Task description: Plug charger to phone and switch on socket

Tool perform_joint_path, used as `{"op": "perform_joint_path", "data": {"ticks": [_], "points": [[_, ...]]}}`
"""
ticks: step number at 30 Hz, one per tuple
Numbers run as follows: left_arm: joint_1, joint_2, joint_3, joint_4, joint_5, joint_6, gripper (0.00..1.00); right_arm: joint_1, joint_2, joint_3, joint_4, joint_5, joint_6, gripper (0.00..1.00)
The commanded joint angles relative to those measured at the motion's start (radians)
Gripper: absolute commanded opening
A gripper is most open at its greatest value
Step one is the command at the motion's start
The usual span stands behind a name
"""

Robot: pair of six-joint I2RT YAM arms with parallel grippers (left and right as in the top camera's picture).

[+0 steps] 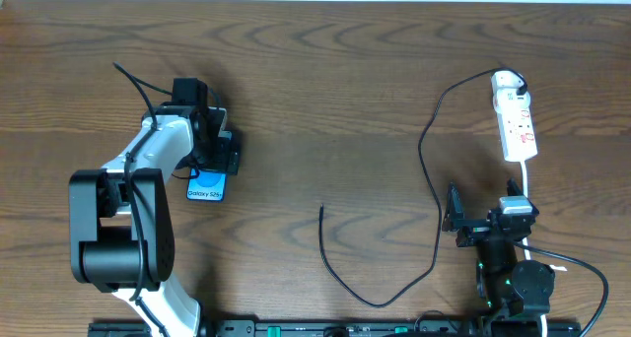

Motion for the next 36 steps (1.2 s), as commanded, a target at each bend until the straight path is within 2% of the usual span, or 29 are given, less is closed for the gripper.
{"op": "perform_joint_path", "data": {"ticks": [1, 7, 33, 36], "points": [[0.001, 0.055, -0.015, -0.017, -0.032, 0.014, 0.93, 0.007, -0.008, -0.002, -0.003, -0.006, 0.011, 0.99], [0.001, 0.055, -0.015, -0.017, -0.032, 0.014, 0.88, 0.007, -0.008, -0.002, -0.003, -0.006, 0.011, 0.99], [0.001, 0.055, -0.015, -0.017, -0.032, 0.014, 0.81, 0.007, -0.008, -0.002, -0.003, -0.006, 0.011, 0.99], [0.001, 0.055, -0.015, -0.017, -0.032, 0.014, 0.77, 0.007, -0.008, -0.002, -0.003, -0.006, 0.011, 0.99]]}}
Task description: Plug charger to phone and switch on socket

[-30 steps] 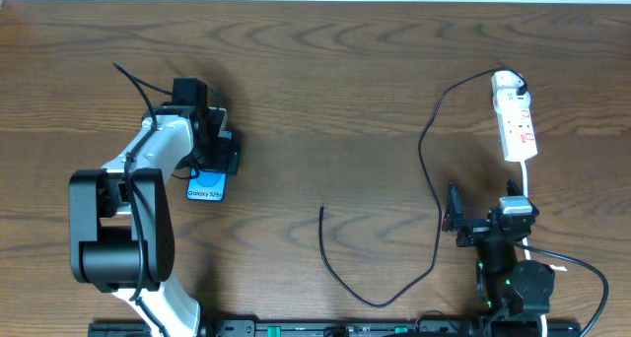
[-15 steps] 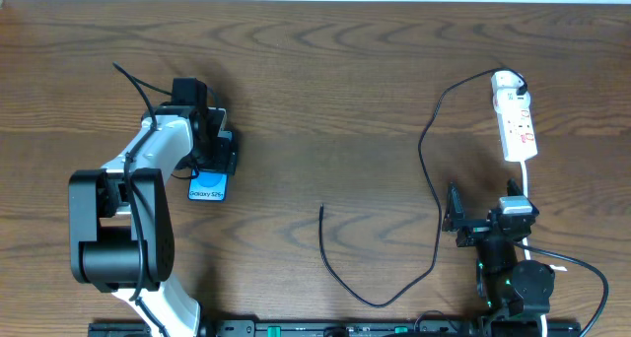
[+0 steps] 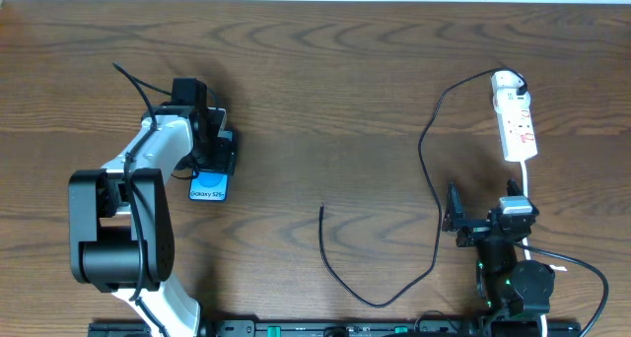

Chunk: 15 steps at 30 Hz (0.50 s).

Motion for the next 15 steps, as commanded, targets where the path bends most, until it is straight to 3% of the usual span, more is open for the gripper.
{"op": "perform_joint_path", "data": {"ticks": [1, 15], "points": [[0.001, 0.055, -0.015, -0.013, -0.031, 0.013, 0.77, 0.007, -0.008, -0.002, -0.004, -0.006, 0.011, 0.99], [0.001, 0.055, -0.015, -0.013, -0.031, 0.013, 0.68, 0.007, -0.008, -0.002, -0.004, -0.006, 0.011, 0.99]]}}
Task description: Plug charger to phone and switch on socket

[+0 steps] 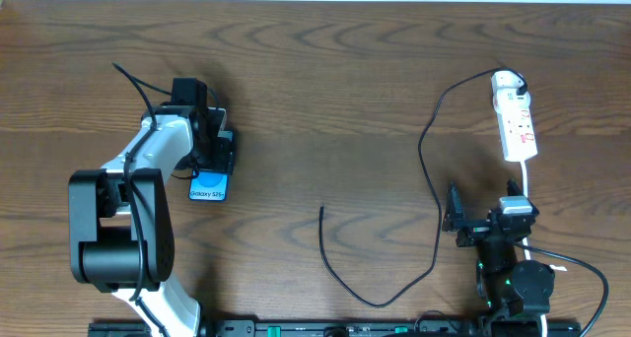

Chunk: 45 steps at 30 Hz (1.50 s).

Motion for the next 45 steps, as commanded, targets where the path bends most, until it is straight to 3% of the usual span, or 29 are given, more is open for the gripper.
{"op": "perform_joint_path", "data": {"ticks": [1, 7, 13, 19, 21, 45], "points": [[0.001, 0.055, -0.016, -0.011, -0.031, 0.014, 0.67, 0.007, -0.008, -0.002, -0.004, -0.006, 0.011, 0.99], [0.001, 0.055, -0.016, -0.011, -0.031, 0.014, 0.56, 0.007, -0.008, -0.001, -0.004, -0.006, 0.011, 0.99], [0.001, 0.055, -0.016, -0.011, -0.031, 0.014, 0.32, 0.007, -0.008, -0.002, -0.004, -0.006, 0.011, 0.99], [0.001, 0.055, -0.016, -0.007, -0.027, 0.013, 0.19, 0.007, -0.008, -0.002, -0.004, -0.006, 0.011, 0.99], [0.001, 0.055, -0.016, -0.006, -0.027, 0.014, 0.08, 0.007, -0.008, -0.002, -0.004, -0.006, 0.011, 0.99], [0.001, -0.001, 0.045, -0.071, -0.027, 0.014, 0.07, 0.007, -0.008, -0.002, -0.004, -0.006, 0.011, 0.99]]}}
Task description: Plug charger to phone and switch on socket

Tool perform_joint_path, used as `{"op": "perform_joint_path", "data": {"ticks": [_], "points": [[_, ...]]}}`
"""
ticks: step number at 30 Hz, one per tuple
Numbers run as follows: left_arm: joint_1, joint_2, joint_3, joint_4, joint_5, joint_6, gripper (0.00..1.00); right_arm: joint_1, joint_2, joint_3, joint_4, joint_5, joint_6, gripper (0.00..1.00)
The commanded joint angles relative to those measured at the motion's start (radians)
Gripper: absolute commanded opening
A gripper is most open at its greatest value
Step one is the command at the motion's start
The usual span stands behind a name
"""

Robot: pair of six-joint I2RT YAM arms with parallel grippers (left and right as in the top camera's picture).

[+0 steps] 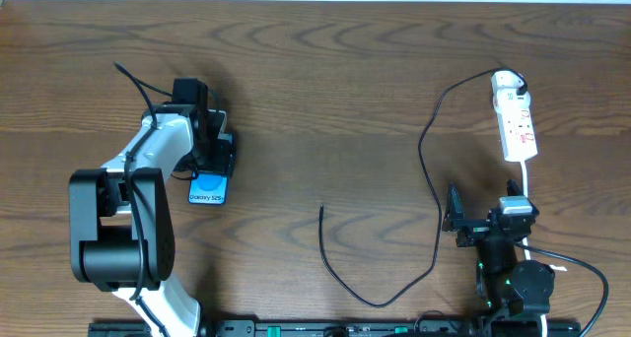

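Observation:
The phone (pixel 207 190), blue-screened, lies on the left of the table, its far end hidden under my left gripper (pixel 216 152). The left gripper's jaws stand at the phone's two sides and look closed on it. The black charger cable (pixel 431 160) runs from the white power strip (pixel 515 115) at the far right, loops down, and ends with its free plug tip (pixel 321 210) on the table's middle. My right gripper (pixel 454 217) rests near the front right edge, open and holding nothing, away from cable and strip.
The power strip's white lead (pixel 532 194) runs down past the right arm's base. A thin black wire (pixel 133 81) trails from the left arm. Bare wooden table (pixel 325 91) lies between phone and cable.
The left gripper's jaws look slightly narrower around the phone. The phone's screen lettering reads less clearly than before. The right arm and the cable have not moved.
The left gripper stood over the phone's far end at every moment, with its jaws a little wider at first. The phone has shifted slightly toward the front edge. The right gripper, cable and power strip kept their places throughout.

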Motion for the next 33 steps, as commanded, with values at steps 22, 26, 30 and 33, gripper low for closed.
{"op": "perform_joint_path", "data": {"ticks": [22, 26, 30, 33], "points": [[0.001, -0.001, 0.153, -0.135, 0.008, -0.01, 0.07, 0.007, -0.008, -0.002, -0.004, -0.006, 0.011, 0.99], [0.001, -0.002, 0.178, -0.144, 0.1, -0.01, 0.07, 0.007, -0.008, -0.002, -0.004, -0.006, 0.011, 0.99], [0.001, -0.003, 0.196, -0.144, 0.2, -0.01, 0.08, 0.007, -0.008, -0.002, -0.004, -0.006, 0.011, 0.99], [0.001, -0.005, 0.2, -0.143, 0.291, -0.014, 0.07, 0.007, -0.008, -0.002, -0.004, -0.006, 0.011, 0.99]]}}
